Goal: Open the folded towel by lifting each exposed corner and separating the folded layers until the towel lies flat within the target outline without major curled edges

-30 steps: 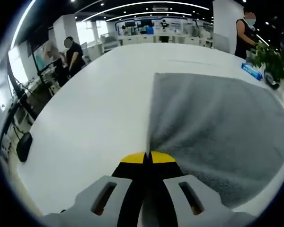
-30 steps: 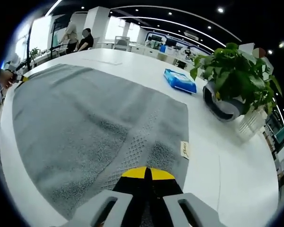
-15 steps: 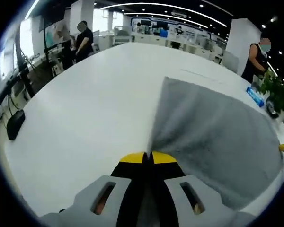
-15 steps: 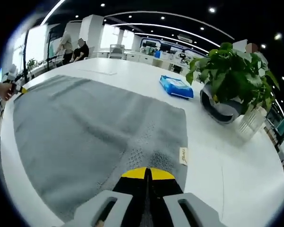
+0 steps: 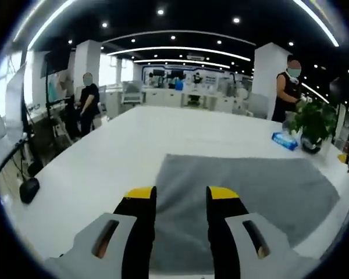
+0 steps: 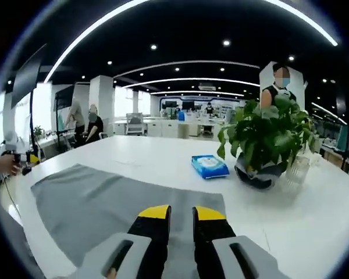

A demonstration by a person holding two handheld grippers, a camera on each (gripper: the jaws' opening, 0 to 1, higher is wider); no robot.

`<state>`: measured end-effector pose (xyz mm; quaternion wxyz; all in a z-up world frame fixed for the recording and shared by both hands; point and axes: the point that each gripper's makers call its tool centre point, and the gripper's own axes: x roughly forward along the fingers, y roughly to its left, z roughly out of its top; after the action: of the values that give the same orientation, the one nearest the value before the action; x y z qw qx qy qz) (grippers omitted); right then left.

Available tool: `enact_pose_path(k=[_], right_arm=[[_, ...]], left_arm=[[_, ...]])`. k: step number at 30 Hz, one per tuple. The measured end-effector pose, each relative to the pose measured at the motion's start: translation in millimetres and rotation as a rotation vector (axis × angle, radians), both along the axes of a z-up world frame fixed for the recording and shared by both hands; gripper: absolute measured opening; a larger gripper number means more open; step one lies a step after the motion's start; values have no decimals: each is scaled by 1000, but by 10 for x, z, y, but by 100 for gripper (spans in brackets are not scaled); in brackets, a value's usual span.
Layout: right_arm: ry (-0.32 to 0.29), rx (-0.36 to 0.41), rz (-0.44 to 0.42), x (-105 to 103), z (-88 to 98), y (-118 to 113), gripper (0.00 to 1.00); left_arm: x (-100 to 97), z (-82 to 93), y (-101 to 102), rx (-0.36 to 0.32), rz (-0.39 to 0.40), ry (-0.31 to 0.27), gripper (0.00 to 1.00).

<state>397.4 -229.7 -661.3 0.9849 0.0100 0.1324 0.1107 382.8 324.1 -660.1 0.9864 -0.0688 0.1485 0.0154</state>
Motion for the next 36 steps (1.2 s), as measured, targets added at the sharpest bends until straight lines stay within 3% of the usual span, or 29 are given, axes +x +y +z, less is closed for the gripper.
enact_pose_path(k=[3, 4, 7, 10, 13, 16, 19, 21, 24, 25, 26, 27, 32, 36], right_arm=[[-23, 122, 9, -129, 141, 122, 25], [-25, 142, 11, -162, 165, 152, 26], [-64, 161, 31, -251, 258, 244, 26], [-76, 153, 59, -342, 287, 358, 32], [-98, 111, 91, -381, 270, 412, 40], [-75, 98, 106, -421, 149, 479, 39], [-57, 98, 122, -452, 76, 544, 41], [-62, 74, 144, -453, 88, 595, 47], [-76, 85, 153, -439, 89, 682, 70], [-73, 64, 159, -436, 74, 703, 77], [-79, -4, 163, -431, 56, 696, 80], [-85, -37, 170, -433, 51, 696, 80], [-76, 31, 144, -473, 77, 697, 100], [-77, 15, 125, -483, 83, 641, 100]], left_arm=[[-93, 233, -294, -95, -7, -98, 36], [-119, 313, -416, -118, -10, -159, 40], [-204, 279, -728, -195, -43, -174, 47], [-272, 277, -983, -207, -81, -193, 52], [-317, 276, -1201, -226, -109, -216, 68], [-351, 151, -1249, -170, -120, -207, 75], [-373, -10, -1297, -155, -164, -104, 75], [-353, 37, -1250, -140, -146, -165, 75], [-344, -13, -1226, -153, -135, -139, 79], [-353, -27, -1238, -153, -135, -131, 80], [-361, -41, -1254, -145, -139, -122, 80], [-372, -45, -1279, -133, -144, -118, 81], [-383, -14, -1326, -157, -138, -135, 96], [-390, 18, -1365, -163, -145, -145, 99]])
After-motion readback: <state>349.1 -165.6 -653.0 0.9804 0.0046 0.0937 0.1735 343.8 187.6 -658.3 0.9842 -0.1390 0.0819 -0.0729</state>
